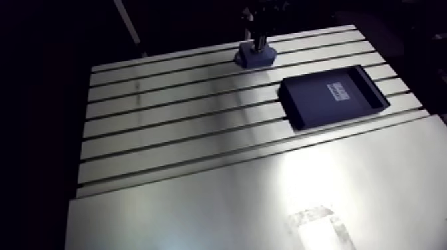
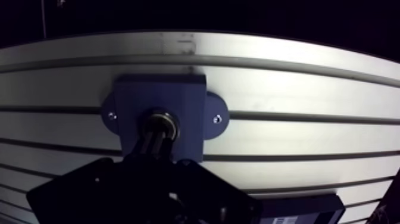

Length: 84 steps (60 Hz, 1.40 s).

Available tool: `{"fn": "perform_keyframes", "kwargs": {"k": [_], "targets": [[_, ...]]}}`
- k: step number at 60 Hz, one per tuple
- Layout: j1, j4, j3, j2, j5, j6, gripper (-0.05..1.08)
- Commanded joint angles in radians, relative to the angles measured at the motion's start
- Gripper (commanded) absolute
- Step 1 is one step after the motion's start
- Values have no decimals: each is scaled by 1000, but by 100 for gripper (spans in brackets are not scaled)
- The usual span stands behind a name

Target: Pick up the bearing and press it into the housing until flush.

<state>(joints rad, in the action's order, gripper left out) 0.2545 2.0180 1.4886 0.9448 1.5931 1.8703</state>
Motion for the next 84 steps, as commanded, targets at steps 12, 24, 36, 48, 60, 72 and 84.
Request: {"fn": "perform_keyframes", "kwargs": {"k": [12,24,36,48,60,72,84], "targets": [[-3,45,0,-2,-3,3,108],[-2,45,3,-2,-3,4,108],[0,43,6,-2,-5,5,108],[2,43,15,-1,-3,5,108],[0,44,14,-1,-3,8,108],[-1,45,8,-1,-5,11,108],[-1,43,9,-1,-5,11,108]]}}
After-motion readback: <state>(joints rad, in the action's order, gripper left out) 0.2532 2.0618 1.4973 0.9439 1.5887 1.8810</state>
